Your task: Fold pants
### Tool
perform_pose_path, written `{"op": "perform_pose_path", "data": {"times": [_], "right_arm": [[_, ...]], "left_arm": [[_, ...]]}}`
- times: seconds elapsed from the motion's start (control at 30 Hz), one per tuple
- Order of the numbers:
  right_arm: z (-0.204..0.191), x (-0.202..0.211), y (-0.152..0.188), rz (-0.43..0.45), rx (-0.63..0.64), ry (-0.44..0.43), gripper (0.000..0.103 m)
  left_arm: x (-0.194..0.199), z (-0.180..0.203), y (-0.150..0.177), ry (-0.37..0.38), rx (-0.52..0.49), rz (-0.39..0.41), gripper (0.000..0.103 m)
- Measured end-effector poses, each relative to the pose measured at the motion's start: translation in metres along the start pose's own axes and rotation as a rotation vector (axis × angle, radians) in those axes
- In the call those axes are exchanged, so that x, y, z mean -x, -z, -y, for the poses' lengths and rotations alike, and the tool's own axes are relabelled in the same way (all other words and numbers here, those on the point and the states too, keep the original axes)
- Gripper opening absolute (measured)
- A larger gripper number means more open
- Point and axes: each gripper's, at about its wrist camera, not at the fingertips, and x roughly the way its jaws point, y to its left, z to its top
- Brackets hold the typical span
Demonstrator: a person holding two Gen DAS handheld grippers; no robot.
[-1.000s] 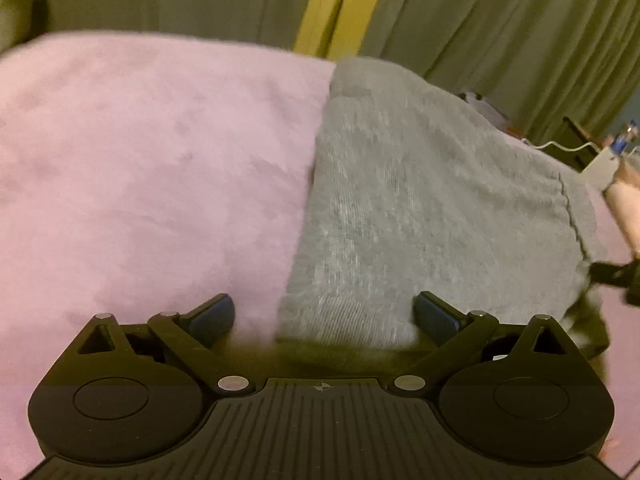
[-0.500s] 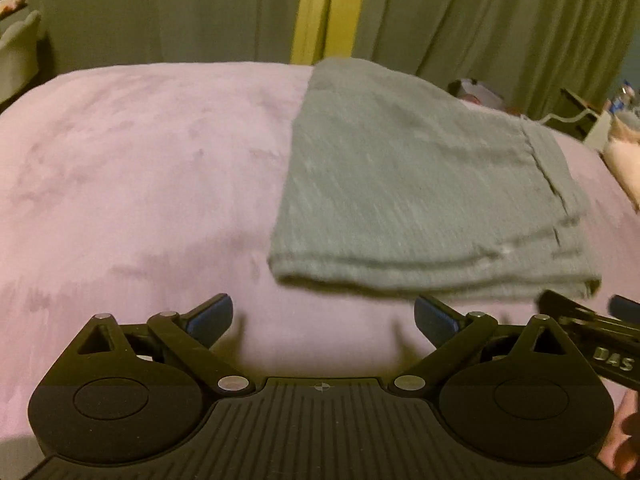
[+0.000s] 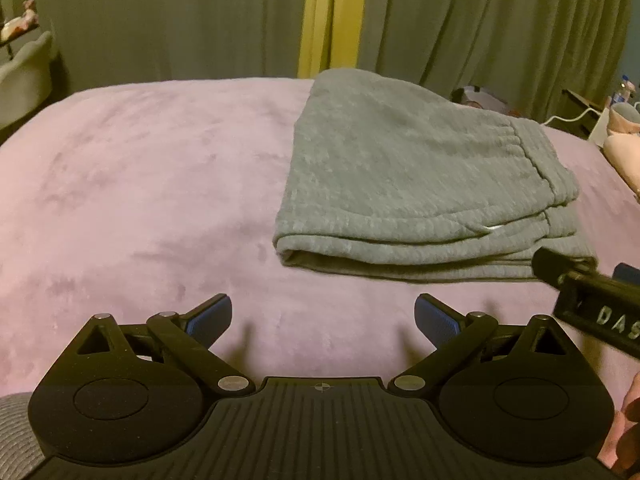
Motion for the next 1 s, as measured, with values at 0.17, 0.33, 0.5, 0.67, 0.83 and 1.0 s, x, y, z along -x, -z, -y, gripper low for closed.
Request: {"op": "perform_pose_path", "data": {"times": [0.17, 0.33, 0.5, 0.67, 0.83, 1.0], "right_arm": [[-0.006, 0.000, -0.003, 0.021, 0.033, 0.003, 0.099], [-0.011, -0.004, -0.003, 0.025, 0.064, 0.018, 0.099], [-0.010, -0.007, -0.005, 0.026, 0.065, 0.033, 0.099], [-0.007, -0.008, -0.007, 0.026, 0.055, 0.047, 0.099], [-0.005, -0.008, -0.009, 0.030, 0.044, 0.054, 0.099], [-0.005, -0.007, -0.011, 0.031, 0.041, 0.047, 0.099]], "left_arm": [[0.001, -0.005, -0.004, 0.012, 0.025, 0.055, 0.101], [-0.006, -0.007, -0.009, 0.022, 0.033, 0.052, 0.101], [-0.008, -0.005, -0.011, 0.029, 0.021, 0.059, 0.101], [-0.009, -0.003, -0.015, 0.039, 0.003, 0.068, 0.101], [-0.011, -0.001, -0.016, 0.044, -0.013, 0.067, 0.102], [-0.013, 0.004, -0.015, 0.046, -0.048, 0.063, 0.102]]}}
